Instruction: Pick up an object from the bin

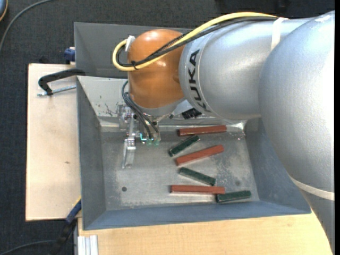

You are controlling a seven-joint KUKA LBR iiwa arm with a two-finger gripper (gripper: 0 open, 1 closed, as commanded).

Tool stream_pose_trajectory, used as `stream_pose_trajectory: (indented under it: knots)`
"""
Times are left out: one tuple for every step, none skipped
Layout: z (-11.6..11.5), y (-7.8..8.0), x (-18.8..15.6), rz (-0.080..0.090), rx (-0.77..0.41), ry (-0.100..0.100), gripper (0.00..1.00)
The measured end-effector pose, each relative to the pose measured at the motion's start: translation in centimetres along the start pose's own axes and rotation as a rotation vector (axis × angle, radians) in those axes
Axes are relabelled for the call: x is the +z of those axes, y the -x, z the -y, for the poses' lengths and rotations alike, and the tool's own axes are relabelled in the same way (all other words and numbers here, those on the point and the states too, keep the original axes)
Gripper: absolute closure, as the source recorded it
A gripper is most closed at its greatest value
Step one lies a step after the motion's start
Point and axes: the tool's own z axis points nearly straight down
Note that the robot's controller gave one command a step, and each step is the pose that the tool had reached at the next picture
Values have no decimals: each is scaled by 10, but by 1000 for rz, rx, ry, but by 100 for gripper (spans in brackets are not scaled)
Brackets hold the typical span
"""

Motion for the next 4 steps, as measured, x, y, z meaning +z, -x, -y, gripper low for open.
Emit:
stream_pose_trajectory:
  knots:
    - [56,3,31,5,-249,-3,0]
    - [142,14,99,4,-547,-3,0]
    - [196,19,98,12,-772,-5,0]
    - [194,18,97,11,-773,-1,100]
